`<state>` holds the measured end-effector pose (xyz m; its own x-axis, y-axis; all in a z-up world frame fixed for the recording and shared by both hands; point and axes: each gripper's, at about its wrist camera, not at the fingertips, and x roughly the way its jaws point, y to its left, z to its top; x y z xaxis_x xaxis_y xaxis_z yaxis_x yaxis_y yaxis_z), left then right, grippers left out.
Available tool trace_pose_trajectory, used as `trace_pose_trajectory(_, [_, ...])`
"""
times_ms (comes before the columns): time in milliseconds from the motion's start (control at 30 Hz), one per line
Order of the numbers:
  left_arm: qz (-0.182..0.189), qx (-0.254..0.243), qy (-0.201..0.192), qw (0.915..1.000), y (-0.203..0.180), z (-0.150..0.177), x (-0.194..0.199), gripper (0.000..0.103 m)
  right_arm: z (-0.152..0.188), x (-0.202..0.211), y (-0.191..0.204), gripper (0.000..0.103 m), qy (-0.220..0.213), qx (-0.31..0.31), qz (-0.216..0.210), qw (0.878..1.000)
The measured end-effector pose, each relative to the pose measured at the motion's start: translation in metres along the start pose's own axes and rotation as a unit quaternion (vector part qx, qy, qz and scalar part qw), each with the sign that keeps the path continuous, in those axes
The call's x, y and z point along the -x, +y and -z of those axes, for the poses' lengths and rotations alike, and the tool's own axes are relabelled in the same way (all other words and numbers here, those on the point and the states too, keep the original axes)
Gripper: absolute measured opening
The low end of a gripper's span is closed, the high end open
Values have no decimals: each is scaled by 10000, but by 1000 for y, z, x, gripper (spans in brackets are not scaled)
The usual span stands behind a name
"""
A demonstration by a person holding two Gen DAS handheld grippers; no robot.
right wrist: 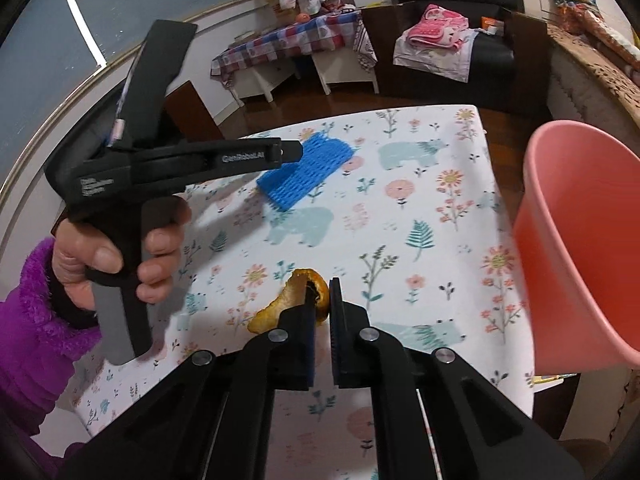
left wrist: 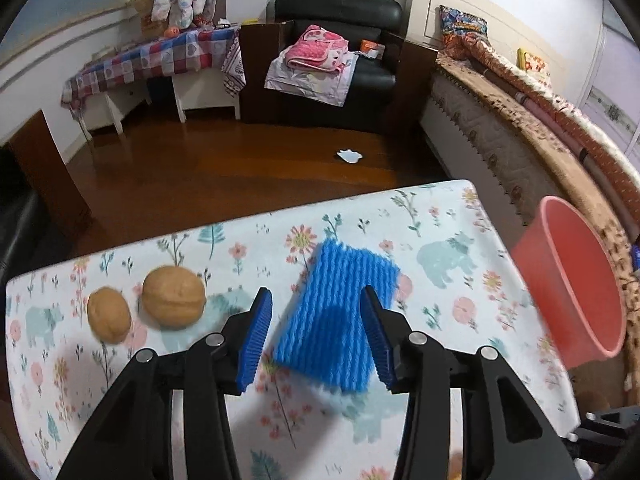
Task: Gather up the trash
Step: 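Grasp the blue mesh pad with the left gripper while the right grasps the bread crust, then carry the blue pad and bread crust toward the pink bucket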
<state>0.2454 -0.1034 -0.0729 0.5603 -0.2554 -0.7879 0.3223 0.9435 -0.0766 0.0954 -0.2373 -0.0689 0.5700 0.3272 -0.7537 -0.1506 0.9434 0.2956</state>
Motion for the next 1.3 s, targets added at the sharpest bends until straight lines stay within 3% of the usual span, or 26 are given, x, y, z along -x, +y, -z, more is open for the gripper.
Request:
trace_pose_trajectory(333, [88,130,45,9999,-8,9,-14,43,2,4,-7,6,-26,-77,52,10000])
trace_pose_trajectory(400, [129,78,43,9999,-12,14,-11,27,3,6,-6,6,-47,-97,53,9999])
trace_pose_trajectory(533, [96,88,-39,9999,-16,21,-1,6,5,13,-7,6,-92,-97,79,9999])
trace_pose_trajectory(800, [229,279,-102,9993,-19,32,34,6,7,29,-9,6,-255,-154,103,9995])
trace_pose_trajectory(1300, [-23,515,-323,9981,-31,62,105,6,13,52,-7,6,-481,-125,119,9987])
